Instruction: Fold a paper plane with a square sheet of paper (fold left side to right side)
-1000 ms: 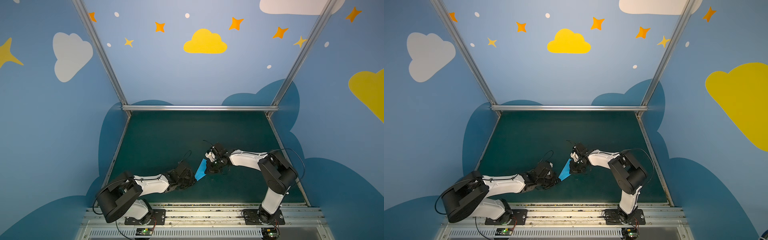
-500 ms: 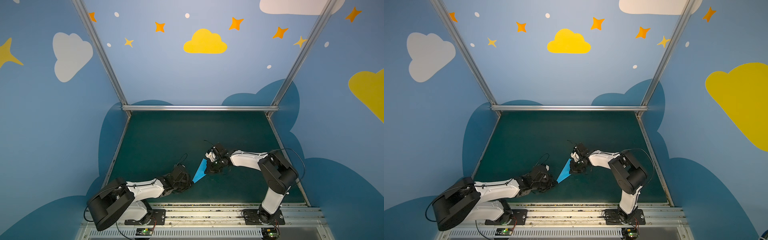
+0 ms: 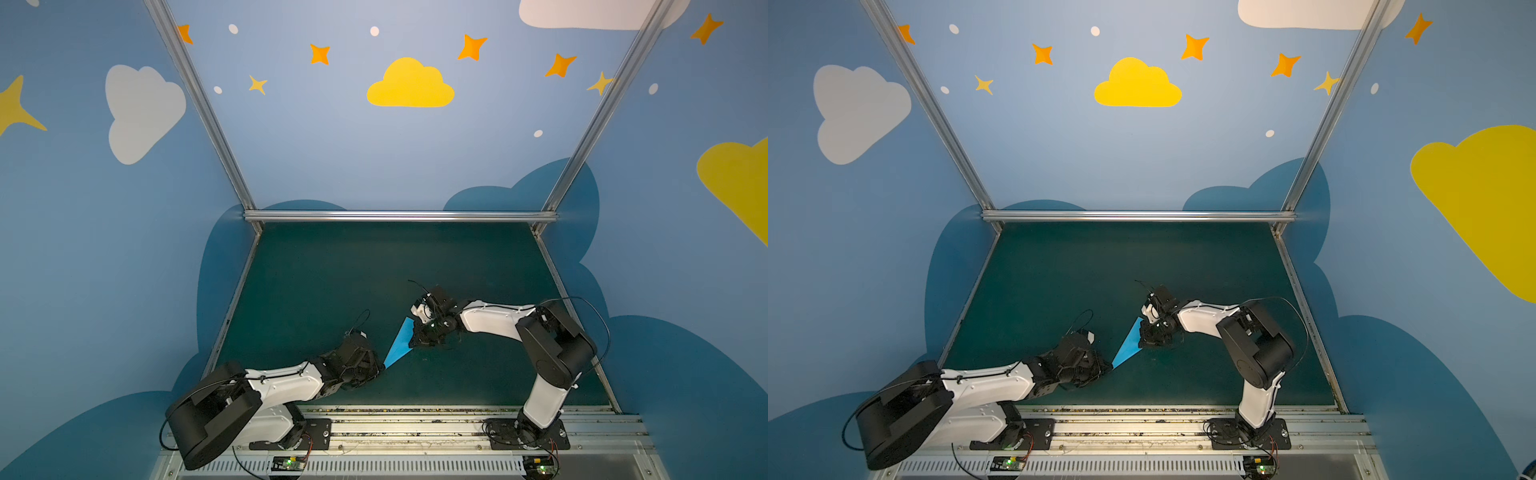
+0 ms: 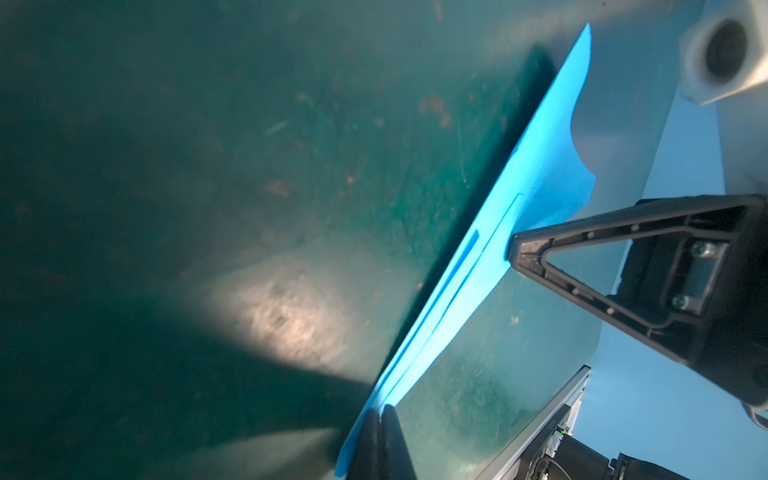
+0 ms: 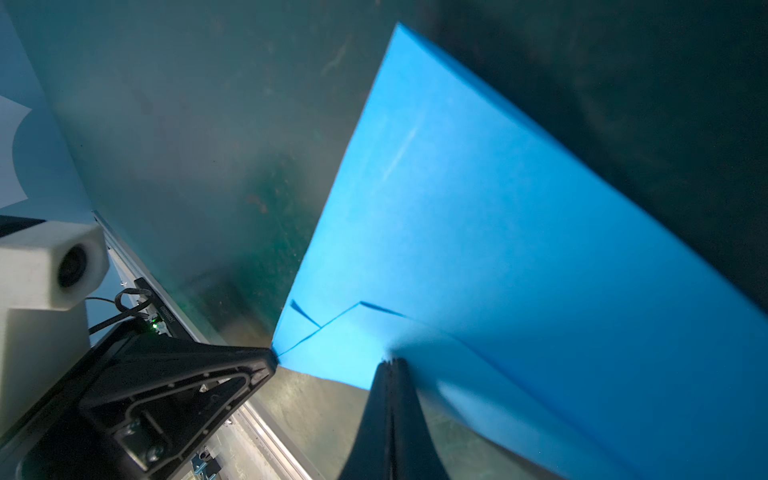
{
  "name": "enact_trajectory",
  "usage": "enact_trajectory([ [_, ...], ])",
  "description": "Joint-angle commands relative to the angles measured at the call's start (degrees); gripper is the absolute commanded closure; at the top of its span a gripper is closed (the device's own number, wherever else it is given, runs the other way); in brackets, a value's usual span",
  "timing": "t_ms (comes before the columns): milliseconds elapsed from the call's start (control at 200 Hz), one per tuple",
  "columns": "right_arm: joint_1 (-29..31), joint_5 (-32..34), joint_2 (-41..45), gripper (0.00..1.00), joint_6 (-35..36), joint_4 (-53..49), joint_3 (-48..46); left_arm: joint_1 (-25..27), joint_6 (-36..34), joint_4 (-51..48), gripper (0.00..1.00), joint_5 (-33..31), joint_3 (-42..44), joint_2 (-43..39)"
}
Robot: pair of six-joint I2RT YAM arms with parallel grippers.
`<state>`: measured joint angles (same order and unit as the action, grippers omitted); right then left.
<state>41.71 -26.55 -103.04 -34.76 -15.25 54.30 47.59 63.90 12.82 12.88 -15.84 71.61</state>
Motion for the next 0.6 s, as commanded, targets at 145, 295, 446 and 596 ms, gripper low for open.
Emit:
enact_trajectory([
  [145, -0.14, 4.07, -1.81, 1.00, -0.63, -1.27, -1.75, 1.92, 0.31, -6.83, 0.96, -1.11, 2.54, 0.40],
  [295, -0.14, 4.10, -1.72, 1.00, -0.72, -1.52, -1.57, 3.23, 1.45, -7.06, 0.96, -1.44, 3.51, 0.38],
  [446, -0.23, 4.01, -1.46, 1.00, -0.83, -1.80, -1.24, 3.71, 3.75, -7.23, 0.96, -2.02, 6.53, -1.34],
  [596, -0.23, 3.69, -1.28, 1.00, -0.75, -2.07, -0.95, 3.60, 5.45, -12.48, 0.96, -4.67, 8.45, -8.87],
])
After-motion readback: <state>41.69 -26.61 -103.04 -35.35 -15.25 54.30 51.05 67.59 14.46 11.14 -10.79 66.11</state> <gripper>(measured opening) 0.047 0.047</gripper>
